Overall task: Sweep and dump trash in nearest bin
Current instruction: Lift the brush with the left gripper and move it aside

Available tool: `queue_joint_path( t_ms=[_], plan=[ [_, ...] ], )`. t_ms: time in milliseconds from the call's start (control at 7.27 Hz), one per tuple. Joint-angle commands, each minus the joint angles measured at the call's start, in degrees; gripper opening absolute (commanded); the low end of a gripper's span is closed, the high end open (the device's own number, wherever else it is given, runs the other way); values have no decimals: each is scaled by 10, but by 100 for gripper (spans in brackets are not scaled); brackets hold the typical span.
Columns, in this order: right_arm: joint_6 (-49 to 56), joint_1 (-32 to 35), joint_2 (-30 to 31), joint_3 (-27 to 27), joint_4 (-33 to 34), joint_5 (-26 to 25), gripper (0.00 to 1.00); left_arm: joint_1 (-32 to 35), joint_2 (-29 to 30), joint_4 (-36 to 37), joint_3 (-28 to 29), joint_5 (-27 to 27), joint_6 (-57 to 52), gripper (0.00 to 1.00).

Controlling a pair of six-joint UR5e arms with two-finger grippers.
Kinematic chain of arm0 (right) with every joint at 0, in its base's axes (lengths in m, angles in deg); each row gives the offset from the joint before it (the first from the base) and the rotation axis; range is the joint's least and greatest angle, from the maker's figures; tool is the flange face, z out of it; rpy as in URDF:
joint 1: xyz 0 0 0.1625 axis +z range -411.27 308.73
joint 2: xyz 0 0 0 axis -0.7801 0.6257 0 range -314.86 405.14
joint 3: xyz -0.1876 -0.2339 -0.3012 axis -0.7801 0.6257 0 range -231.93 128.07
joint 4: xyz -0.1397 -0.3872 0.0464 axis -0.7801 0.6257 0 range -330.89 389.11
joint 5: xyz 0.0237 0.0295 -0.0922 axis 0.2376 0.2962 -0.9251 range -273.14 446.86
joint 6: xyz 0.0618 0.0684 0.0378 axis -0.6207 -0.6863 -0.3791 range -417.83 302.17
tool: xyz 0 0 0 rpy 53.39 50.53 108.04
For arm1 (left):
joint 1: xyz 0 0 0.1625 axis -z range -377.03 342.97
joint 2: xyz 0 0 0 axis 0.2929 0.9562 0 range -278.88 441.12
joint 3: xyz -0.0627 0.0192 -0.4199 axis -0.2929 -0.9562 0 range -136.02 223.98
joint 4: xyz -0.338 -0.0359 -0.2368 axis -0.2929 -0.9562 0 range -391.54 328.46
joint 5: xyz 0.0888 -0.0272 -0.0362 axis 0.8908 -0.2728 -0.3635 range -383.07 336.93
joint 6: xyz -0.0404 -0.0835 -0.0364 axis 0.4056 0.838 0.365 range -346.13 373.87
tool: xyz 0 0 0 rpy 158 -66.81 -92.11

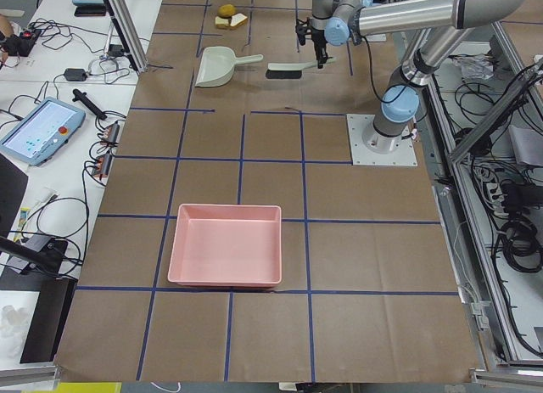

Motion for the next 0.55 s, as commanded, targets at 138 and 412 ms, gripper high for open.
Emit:
queue_joint_path(
  t_ms=[138, 412],
  plan=[
    [0, 0, 0, 2, 2, 0, 100, -121, 11, -67, 83, 1, -112, 15],
    [-3, 0, -2, 6, 2, -2, 100, -164, 11, -74, 97, 7, -160, 18]
  ],
)
